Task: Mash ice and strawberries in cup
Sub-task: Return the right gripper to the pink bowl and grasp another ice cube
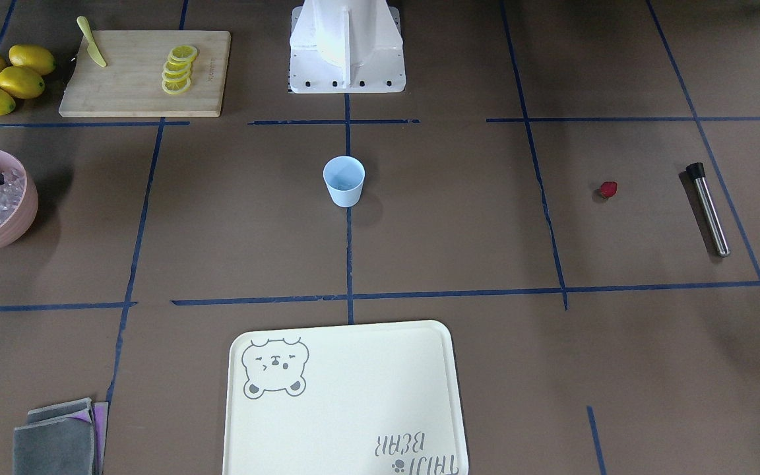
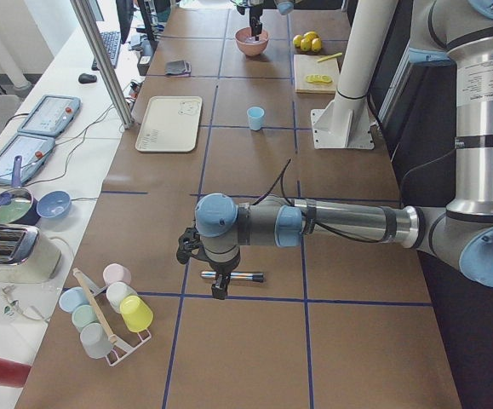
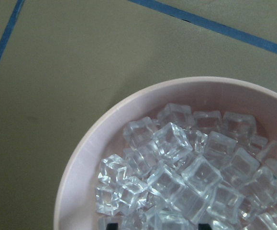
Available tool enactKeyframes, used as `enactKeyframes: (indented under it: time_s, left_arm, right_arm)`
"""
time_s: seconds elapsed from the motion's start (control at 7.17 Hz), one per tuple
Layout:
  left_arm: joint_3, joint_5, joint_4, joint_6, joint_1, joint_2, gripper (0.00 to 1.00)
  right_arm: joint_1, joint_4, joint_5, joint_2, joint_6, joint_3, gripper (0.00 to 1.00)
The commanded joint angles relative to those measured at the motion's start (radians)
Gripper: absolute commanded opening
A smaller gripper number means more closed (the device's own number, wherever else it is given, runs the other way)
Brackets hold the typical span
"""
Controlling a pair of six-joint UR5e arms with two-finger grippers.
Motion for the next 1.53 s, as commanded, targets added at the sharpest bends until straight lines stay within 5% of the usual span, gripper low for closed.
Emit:
enactKeyframes:
  time_s: [0.0,1.4]
  left_arm:
    - [0.001,0.0,0.0,0.0,0.0,0.0,1.0]
    - [0.007,0.0,0.0,0.0,0.0,0.0,1.0]
  right_arm:
    - [0.0,0.001,0.0,0.0,0.003,0.002,0.63]
    - [-0.006,-0.002,0.008,0.0,0.014,-0.012,0.57]
